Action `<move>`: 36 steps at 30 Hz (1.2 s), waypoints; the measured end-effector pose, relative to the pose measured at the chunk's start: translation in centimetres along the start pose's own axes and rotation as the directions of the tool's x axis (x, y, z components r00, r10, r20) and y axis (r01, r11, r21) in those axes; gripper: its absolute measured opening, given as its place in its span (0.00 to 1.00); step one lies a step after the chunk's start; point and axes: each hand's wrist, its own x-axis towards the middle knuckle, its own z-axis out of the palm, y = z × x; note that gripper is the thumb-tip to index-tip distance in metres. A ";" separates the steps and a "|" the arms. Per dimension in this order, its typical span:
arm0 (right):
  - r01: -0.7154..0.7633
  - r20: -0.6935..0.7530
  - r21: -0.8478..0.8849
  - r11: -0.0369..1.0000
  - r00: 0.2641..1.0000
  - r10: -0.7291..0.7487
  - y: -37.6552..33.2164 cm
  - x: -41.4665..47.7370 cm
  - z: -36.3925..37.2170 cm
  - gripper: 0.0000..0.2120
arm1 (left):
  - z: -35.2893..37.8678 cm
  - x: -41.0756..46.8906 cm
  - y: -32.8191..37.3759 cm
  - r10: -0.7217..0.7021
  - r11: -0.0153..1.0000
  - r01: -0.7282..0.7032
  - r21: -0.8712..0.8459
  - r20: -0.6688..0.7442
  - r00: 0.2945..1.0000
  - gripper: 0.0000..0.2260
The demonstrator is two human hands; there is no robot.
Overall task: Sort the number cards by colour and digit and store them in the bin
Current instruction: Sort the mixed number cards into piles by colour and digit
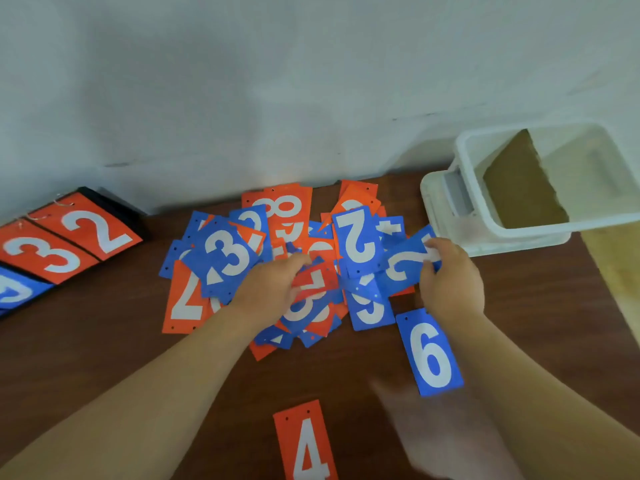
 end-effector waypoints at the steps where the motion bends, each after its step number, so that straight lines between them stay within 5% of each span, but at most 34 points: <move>1: 0.003 -0.027 0.001 1.000 1.000 -0.003 -0.1 -0.6 -0.6 0.16 | -0.3 -0.7 0.3 -0.044 0.995 0.043 -0.093 -0.005 0.999 0.26; 6: -0.048 -0.155 0.157 0.986 0.985 0.073 -1.2 -5.1 -3.9 0.14 | -1.1 -5.5 2.5 -0.252 0.771 0.159 -0.616 -0.066 0.965 0.34; 8: -0.105 -0.150 0.290 0.951 0.977 0.153 -1.4 -7.0 -4.6 0.14 | -0.5 -8.0 3.6 -0.330 0.684 0.194 -0.704 -0.061 0.942 0.28; 13: -0.306 0.141 0.707 0.637 0.944 0.298 -3.4 -12.1 -3.4 0.13 | 1.8 -14.4 6.4 -0.502 0.571 0.232 -0.787 -0.111 0.858 0.12; 16: -0.294 0.220 0.670 0.682 0.955 0.196 -5.4 -16.4 -1.6 0.13 | 2.2 -17.2 7.4 -0.577 0.347 0.164 -0.924 -0.072 0.813 0.11; 18: -0.267 0.286 0.618 0.740 0.953 0.105 -6.6 -19.2 -0.6 0.12 | 1.6 -18.8 7.8 -0.622 0.259 0.119 -0.959 -0.071 0.780 0.18; 22: -0.052 0.376 0.465 0.884 0.915 -0.144 -9.3 -23.9 1.2 0.13 | -0.1 -21.9 6.4 -0.683 0.344 0.040 -0.938 -0.221 0.696 0.28; 26: -0.021 0.436 0.496 0.868 0.871 -0.228 -11.8 -26.9 2.7 0.14 | -1.2 -25.4 2.5 -0.710 0.394 0.029 -0.919 -0.284 0.644 0.29; 32: -0.280 0.570 0.639 0.717 0.798 -0.196 -15.0 -29.1 5.5 0.10 | -1.5 -31.1 -3.3 -0.555 0.408 0.010 -0.913 -0.239 0.797 0.35; 36: -0.233 0.595 0.569 0.788 0.778 -0.200 -16.4 -31.9 8.2 0.12 | -1.0 -34.4 -5.7 -0.449 0.518 0.032 -0.855 -0.240 0.861 0.34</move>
